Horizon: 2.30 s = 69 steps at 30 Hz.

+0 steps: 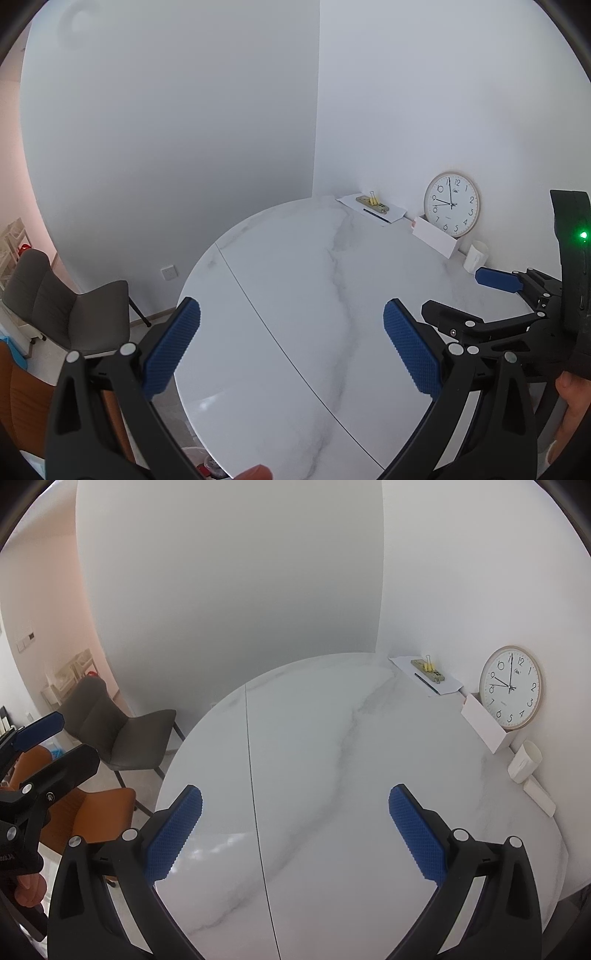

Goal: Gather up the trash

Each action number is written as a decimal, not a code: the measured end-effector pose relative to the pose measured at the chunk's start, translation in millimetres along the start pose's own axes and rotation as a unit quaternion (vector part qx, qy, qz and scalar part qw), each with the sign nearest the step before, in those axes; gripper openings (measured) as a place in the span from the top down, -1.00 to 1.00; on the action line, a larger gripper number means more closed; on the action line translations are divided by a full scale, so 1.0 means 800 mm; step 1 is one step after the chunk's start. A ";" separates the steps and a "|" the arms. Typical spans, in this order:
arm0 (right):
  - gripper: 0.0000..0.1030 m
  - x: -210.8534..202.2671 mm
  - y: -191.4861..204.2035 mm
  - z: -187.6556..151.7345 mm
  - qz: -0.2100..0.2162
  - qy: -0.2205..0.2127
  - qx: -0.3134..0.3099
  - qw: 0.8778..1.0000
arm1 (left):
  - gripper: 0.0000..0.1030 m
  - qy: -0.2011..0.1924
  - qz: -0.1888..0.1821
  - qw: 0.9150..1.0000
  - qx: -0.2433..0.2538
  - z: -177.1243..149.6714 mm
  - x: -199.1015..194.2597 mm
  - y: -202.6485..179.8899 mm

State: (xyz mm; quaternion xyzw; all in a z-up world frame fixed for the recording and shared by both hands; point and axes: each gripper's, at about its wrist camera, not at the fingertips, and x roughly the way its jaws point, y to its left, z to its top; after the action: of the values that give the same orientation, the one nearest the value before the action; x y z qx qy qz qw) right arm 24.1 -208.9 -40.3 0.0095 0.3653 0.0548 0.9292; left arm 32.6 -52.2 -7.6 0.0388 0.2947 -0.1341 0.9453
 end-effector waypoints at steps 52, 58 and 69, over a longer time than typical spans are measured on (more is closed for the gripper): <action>-0.95 -0.016 0.077 -0.002 0.036 -0.040 -0.073 0.996 | -0.85 -0.031 0.090 0.994 -0.051 -0.014 -0.064 0.070; -0.95 -0.013 0.074 -0.005 0.035 -0.036 -0.072 0.996 | -0.85 -0.030 0.080 0.995 -0.048 -0.015 -0.062 0.066; -0.95 -0.009 0.067 -0.005 0.034 -0.031 -0.069 0.997 | -0.85 -0.040 0.090 0.995 -0.023 -0.015 -0.062 0.048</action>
State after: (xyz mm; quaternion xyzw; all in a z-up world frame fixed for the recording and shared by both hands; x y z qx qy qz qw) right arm 11.2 -156.3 -35.5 -0.0404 0.3310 0.1105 0.9362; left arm -2.4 -1.7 10.5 0.0376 0.2552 -0.0435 0.9652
